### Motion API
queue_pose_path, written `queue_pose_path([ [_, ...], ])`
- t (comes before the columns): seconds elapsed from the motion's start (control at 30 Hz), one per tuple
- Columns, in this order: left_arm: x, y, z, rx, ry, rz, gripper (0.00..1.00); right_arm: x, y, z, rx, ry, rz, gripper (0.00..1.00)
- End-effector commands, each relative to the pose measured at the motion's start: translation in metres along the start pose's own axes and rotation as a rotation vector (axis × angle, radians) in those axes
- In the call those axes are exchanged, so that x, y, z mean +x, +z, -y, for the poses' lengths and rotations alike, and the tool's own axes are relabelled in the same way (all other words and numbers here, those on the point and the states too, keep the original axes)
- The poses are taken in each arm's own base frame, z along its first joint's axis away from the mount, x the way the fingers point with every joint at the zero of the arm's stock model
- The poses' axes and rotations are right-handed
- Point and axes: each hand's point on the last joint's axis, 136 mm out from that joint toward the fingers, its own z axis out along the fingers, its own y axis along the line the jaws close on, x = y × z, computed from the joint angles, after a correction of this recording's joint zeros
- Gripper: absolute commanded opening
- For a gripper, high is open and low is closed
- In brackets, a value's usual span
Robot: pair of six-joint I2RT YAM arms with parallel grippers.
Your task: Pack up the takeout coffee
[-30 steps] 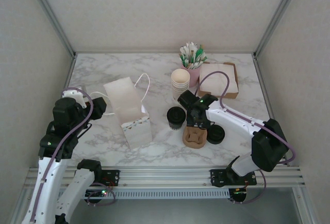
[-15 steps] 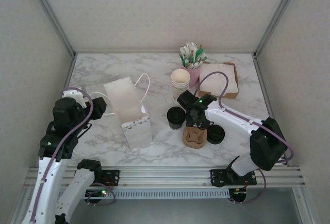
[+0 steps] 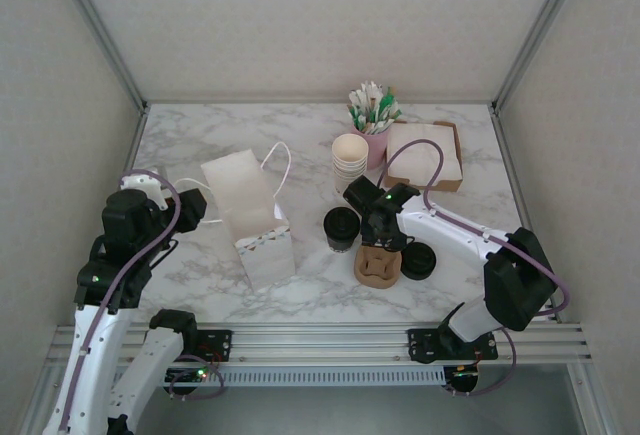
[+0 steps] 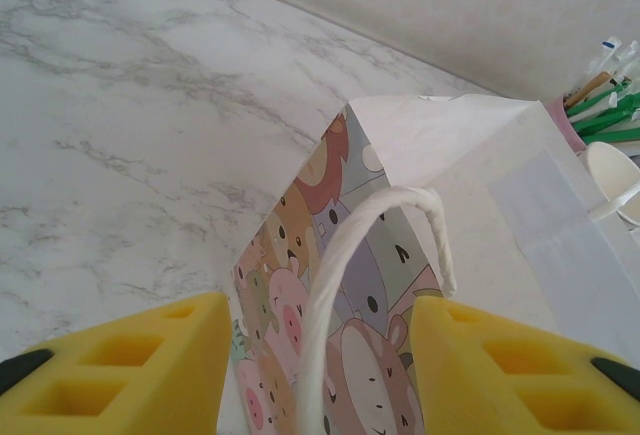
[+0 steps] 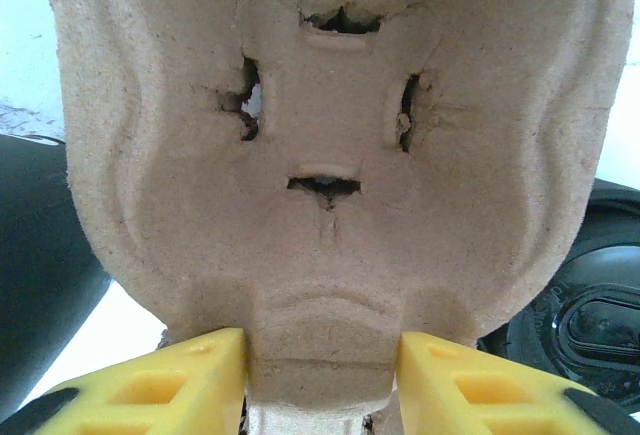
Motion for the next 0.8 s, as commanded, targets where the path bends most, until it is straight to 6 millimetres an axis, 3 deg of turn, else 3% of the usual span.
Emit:
queue_pose_path([
  [0.0,-0.002,0.001,0.001,0.014,-0.016,0.011,0.51,0.003,-0.001,0.009,0.041,0.009,0.007,0.43],
  [0.3,-0.003,0.002,0.001,0.013,-0.018,0.011,0.51,-0.007,-0.031,0.011,-0.015,-0.008,0.072,0.43],
  [0.63,-0.002,0.002,0.001,0.014,-0.017,0.009,0.51,-0.008,-0.049,0.011,-0.054,-0.017,0.091,0.42],
  [0.77,-0.002,0.003,0.0,0.009,-0.02,0.009,0.51,-0.016,-0.073,0.009,-0.096,-0.067,0.143,0.42],
])
